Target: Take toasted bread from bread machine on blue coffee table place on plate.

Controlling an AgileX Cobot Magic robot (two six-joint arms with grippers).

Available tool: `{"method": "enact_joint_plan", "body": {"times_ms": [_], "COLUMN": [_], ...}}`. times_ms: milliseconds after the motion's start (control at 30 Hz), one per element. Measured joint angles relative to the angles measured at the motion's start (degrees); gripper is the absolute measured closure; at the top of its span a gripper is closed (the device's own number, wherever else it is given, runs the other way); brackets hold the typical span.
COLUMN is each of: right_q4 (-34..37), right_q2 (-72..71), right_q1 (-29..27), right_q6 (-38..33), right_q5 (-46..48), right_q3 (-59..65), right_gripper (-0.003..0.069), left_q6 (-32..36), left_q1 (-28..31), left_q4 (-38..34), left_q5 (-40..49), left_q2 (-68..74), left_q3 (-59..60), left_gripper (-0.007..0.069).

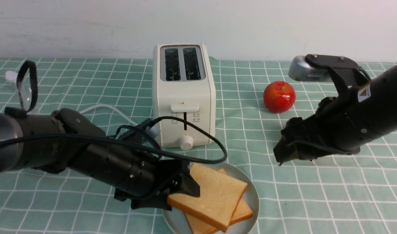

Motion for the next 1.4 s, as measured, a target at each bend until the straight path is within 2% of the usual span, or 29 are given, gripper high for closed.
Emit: {"method": "enact_joint_plan", "body": {"times_ms": [67,167,233,300,400,467,600,633,667,733,767,867,1067,1233,1367,1400], "right_q4": [0.4,-0.1,-2.2,-5.5,-9.9,-11.4,-12.0,-12.0,-12.0,-12.5,-12.6,-14.1,-14.1,-14.1,-14.1,-14.1], "right_q2": [0.0,0.0,0.0,0.0,-1.6,-3.8,-13.7,-13.7,-18.8,-23.9,-24.4,-33.4,-43.4,-46.4,-47.1,-47.2], "right_q1": [0.0,0.0,0.0,-0.3,-2.2,-2.6,-2.5,-2.5,-2.4,-2.3,-2.3,-2.3,-2.3,-2.3,-2.3,-2.3], "right_q6": [0.0,0.0,0.0,0.5,6.6,8.5,9.8,9.8,9.9,9.9,10.0,10.1,10.3,10.3,10.3,10.3], "right_q5": [0.0,0.0,0.0,0.3,1.0,0.3,-5.5,-5.9,-10.5,-17.9,-17.9,-33.2,-51.2,-54.7,-54.9,-54.1], "right_q3": [0.0,0.0,0.0,0.0,0.3,1.5,8.6,8.6,13.4,19.2,19.9,32.4,48.2,54.0,56.8,57.1], "right_gripper": [0.0194,0.0237,0.0311,0.0391,0.0597,0.0657,0.0678,0.0678,0.0678,0.0678,0.0678,0.0678,0.0677,0.0676,0.0673,0.0673], "left_q6": [-3.3,-5.5,-7.3,-8.3,-7.9,-6.8,-6.1,-6.2,-6.8,-7.9,-8.0,-11.8,-13.0,-12.6,-5.9,-1.2], "left_q1": [0.0,0.2,0.6,0.9,1.0,1.0,1.0,1.0,1.0,1.0,1.0,1.0,1.0,1.0,1.0,1.0], "left_q4": [4.3,7.4,9.5,10.4,9.9,9.5,9.4,9.4,9.4,9.3,9.3,6.5,-2.0,-7.2,-5.6,-3.9], "left_q5": [-0.4,1.0,4.0,7.1,14.6,16.3,16.2,16.0,15.2,13.7,13.5,11.4,11.7,11.0,1.5,-4.0], "left_q2": [-0.7,-2.3,-4.5,-7.5,-14.9,-18.3,-27.1,-28.0,-31.6,-35.8,-36.3,-44.9,-60.2,-70.0,-75.6,-76.6], "left_q3": [0.0,-0.1,-0.2,-0.4,0.4,2.1,8.9,9.3,12.2,15.7,16.6,25.4,37.7,40.5,40.7,40.7], "left_gripper": [-0.0029,-0.0031,-0.0008,0.0034,0.0174,0.0253,0.0472,0.0494,0.0575,0.0638,0.0638,0.0638,0.0638,0.0638,0.0638,0.0638]}}
